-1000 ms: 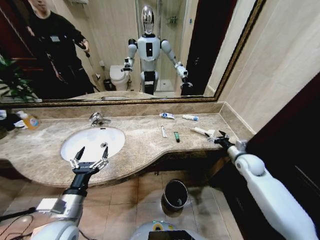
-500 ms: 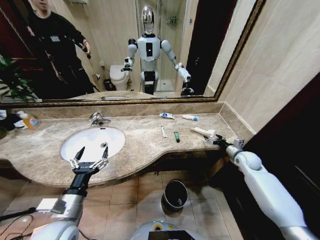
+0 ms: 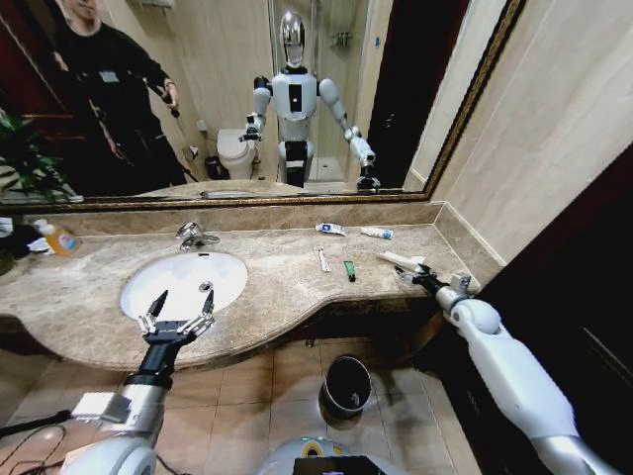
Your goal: Pick up the trash from the sink and place it in the trash bin.
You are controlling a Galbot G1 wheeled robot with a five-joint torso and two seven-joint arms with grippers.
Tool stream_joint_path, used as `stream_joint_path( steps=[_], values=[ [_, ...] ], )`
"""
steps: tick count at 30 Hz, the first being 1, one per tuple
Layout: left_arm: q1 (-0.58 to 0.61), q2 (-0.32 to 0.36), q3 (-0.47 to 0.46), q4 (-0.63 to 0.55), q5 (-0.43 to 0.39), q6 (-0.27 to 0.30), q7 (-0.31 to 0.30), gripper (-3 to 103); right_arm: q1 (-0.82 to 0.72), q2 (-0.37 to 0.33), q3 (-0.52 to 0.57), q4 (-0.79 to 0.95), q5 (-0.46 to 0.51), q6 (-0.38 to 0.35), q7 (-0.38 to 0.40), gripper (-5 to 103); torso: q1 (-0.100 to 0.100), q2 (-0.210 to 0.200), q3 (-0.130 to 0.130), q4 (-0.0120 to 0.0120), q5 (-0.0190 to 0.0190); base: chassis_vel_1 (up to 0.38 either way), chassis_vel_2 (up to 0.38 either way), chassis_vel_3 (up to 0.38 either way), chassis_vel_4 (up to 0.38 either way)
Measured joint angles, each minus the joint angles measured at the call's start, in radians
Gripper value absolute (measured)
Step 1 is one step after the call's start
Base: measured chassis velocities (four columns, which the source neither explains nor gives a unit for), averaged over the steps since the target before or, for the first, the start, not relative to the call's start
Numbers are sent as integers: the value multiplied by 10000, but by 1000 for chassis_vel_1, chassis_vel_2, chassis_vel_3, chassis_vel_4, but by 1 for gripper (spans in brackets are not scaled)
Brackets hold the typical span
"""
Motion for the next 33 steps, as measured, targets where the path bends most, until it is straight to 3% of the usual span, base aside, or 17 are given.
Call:
stream_joint_path(
  steps=[8,13,15,22,25,33],
  values=[
    [0,0,-1,0,0,0,0,100,74,126,-188,-95,-116,281,0,68,0,0,0,0,0,0,0,0,0],
    [0,0,0,0,0,0,0,100,59,110,-253,-10,-156,353,16,41,0,0,0,0,0,0,0,0,0],
    [0,1,0,0,0,0,0,100,52,103,-254,12,-157,353,19,41,-1,0,0,0,0,0,0,0,0],
    [0,0,0,0,0,0,0,100,-137,81,-226,356,-8,292,324,9,-1,0,0,0,2,0,0,0,0],
    [0,0,0,0,0,0,0,100,-288,84,-147,636,17,289,414,2,0,0,0,0,2,0,0,0,0],
    [0,0,0,0,0,0,0,100,-966,4,411,2263,543,208,1069,0,0,0,0,0,0,0,0,0,0]
  ],
)
